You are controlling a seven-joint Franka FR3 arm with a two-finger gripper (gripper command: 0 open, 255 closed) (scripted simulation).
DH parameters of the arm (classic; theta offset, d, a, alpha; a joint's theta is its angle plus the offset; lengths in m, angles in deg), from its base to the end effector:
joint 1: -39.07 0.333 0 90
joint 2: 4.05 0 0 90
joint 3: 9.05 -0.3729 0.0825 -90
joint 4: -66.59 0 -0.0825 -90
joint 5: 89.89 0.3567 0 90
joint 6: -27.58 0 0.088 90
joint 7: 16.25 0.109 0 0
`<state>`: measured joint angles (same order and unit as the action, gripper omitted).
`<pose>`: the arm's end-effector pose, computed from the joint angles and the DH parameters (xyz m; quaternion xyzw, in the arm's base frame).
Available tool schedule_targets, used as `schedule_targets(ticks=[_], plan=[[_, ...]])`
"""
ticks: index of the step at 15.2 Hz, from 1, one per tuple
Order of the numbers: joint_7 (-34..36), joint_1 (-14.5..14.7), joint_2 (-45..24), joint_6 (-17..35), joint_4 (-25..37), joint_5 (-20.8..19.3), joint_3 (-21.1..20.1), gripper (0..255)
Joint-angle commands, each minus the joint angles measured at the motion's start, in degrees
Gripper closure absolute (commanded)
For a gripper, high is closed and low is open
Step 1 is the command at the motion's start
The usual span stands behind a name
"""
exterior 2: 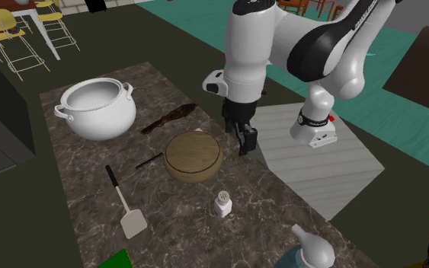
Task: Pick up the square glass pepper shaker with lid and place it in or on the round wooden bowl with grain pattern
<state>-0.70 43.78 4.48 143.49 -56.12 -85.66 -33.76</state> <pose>0.4105 0.2483 0.5299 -0.9946 -0.1032 -0.0073 0.0055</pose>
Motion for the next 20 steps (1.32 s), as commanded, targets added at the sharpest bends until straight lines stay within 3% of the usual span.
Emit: schedule_targets(ticks=[1,9,20], plan=[[2.82,0.55,-4.27,1.41,2.43,-1.78,-1.60,0],[13.31,5.43,-21.87,2.67,15.89,-11.17,-4.45,0],[14.42,5.96,-24.46,7.74,13.06,-12.85,-3.83,0]])
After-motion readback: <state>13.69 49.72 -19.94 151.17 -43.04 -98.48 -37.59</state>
